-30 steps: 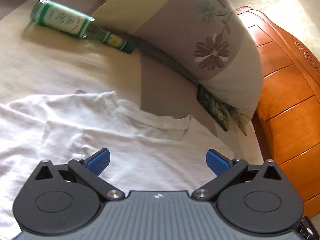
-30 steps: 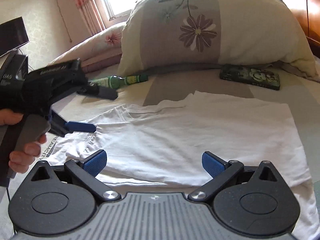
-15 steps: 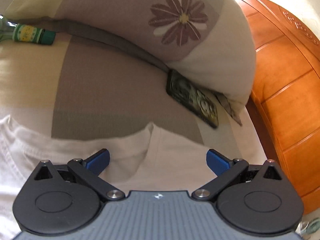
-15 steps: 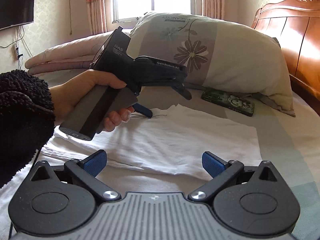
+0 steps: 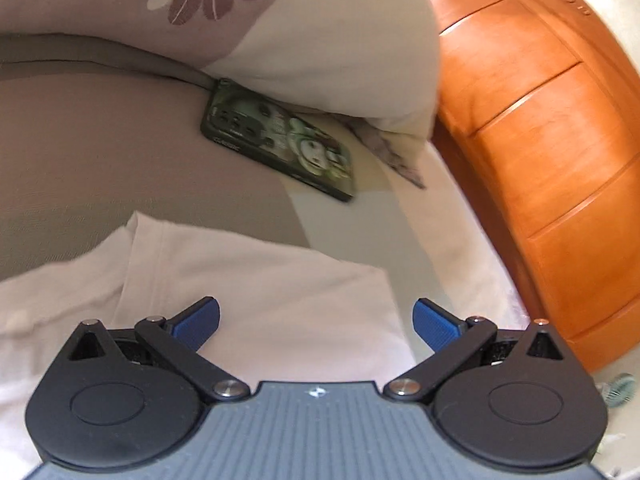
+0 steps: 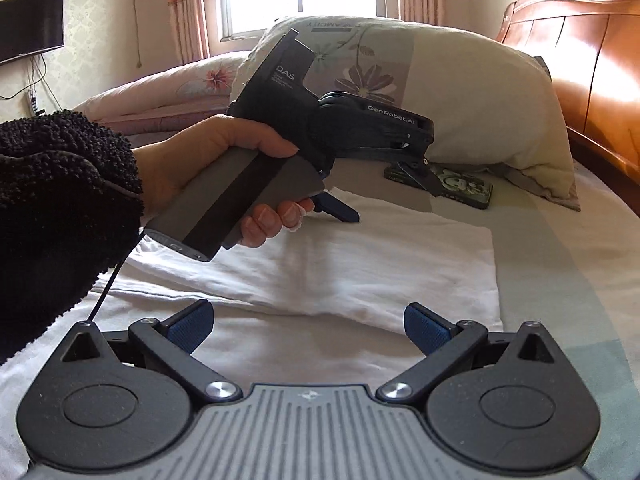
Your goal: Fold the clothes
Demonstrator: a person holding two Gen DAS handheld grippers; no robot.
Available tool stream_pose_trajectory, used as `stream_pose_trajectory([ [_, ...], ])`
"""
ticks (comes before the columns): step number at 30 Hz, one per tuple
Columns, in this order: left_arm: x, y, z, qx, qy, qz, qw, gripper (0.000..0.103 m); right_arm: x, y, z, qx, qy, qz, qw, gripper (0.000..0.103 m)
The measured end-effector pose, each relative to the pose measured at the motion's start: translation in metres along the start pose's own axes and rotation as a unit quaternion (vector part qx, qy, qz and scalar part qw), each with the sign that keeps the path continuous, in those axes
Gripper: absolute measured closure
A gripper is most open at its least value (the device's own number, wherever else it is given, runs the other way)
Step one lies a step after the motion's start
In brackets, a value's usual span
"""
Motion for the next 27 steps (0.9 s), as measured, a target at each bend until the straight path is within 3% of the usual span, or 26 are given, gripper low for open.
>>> stream_pose_trajectory([
  [3, 0.007, 0.008, 0.014, -0.001, -0.034, 0.018, 0.9993, 0.001, -0.003, -0.01, -0.005, -0.007, 0.002, -0.012, 1.0, 0.0],
  [18, -0.075, -0.019, 0.024, 0.044, -0.036, 0.115, 0.9917, 0.001, -0.004, -0.004, -0.008, -0.021, 0.003, -0.015, 1.0, 0.0],
  [23, -0.137, 0.009, 0.013, 0.009, -0.024, 0.177, 0.9838, 0.001, -0.002, 0.003, -0.006, -0.019, 0.004, -0.016, 1.0, 0.0],
  [27, -0.155, 0.061, -0.009, -0.056, -0.02, 0.198, 0.9783, 0.001, 0.002, 0.008, -0.004, -0.016, 0.008, -0.012, 1.0, 0.0],
])
Point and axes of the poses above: each gripper's, at about its wrist camera, not at the fingertips, and x roughly the way its jaws point, y to its left, z to its top, the point moved 9 cm from there along x, roughly the way its jaws point, and after that the axes turned 10 degrees about -z, right-handed, at the moved point
